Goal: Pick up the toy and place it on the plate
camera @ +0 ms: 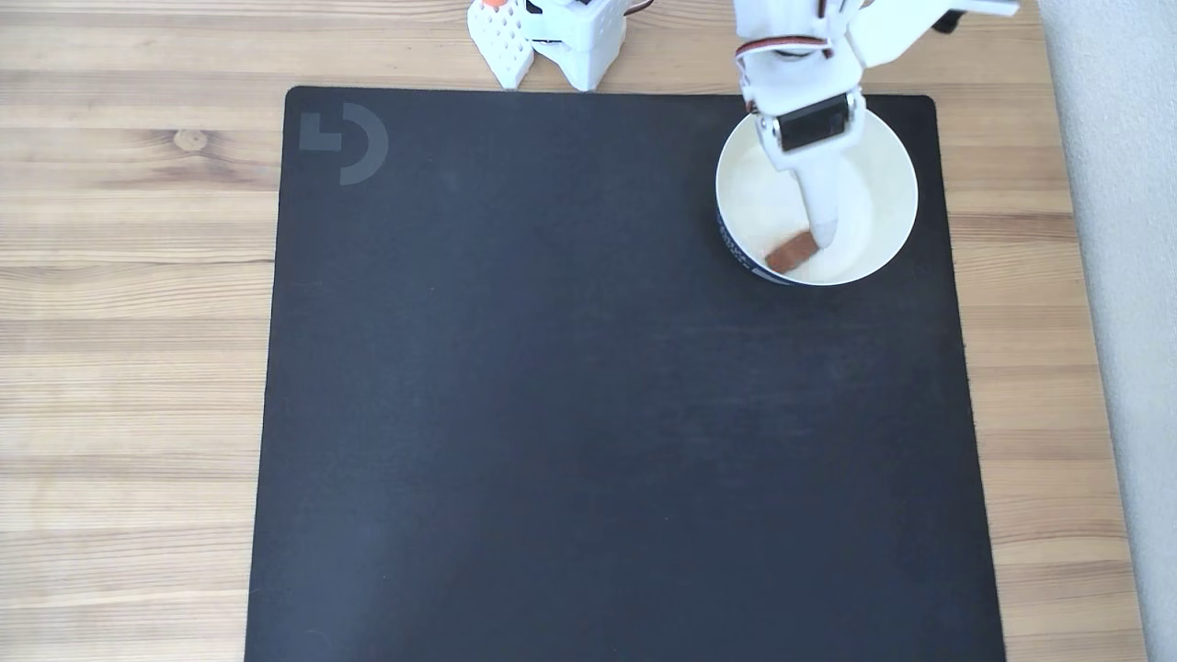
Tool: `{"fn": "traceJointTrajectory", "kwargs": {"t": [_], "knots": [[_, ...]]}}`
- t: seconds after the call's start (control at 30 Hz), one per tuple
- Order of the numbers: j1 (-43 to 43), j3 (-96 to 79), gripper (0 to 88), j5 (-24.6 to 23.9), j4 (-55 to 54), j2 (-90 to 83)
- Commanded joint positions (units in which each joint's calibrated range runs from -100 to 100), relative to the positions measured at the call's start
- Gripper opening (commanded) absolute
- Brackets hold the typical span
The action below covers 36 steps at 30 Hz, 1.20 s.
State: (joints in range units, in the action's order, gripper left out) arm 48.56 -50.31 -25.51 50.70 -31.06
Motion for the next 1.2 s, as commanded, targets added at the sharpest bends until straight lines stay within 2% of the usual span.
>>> {"fn": "traceJointTrajectory", "kwargs": {"t": [0.0, 0.1, 0.17, 0.2, 0.23, 0.3, 0.37, 0.57, 0.7, 0.87, 1.0, 1.03, 1.17], "knots": [[0.5, 0.2, 28.7, 0.2, -0.5, -1.7], [-0.3, 1.1, 28.4, 0.2, -0.7, -1.8], [-2.3, 1.5, 24.6, 0.2, -1.5, -1.9], [-3.5, 1.9, 20.1, 0.2, -2.4, -2.2], [-5.5, 2.1, 10.3, 0.1, -3.4, -3.5], [-8.1, 2.0, 0.9, -0.1, -4.5, -5.8], [-11.0, 1.5, 3.2, 0.0, -5.5, -8.6], [-24.9, -3.8, 2.5, 0.4, -8.6, -19.5], [-34.3, -16.4, 2.5, 0.4, -11.2, -29.7], [-41.5, -32.0, 2.4, 0.5, -14.8, -45.1], [-44.6, -39.7, 2.4, 5.6, -17.0, -54.0], [-46.1, -42.6, 2.4, 8.4, -18.0, -57.2], [-49.1, -48.2, 2.2, 11.7, -18.0, -61.4]]}}
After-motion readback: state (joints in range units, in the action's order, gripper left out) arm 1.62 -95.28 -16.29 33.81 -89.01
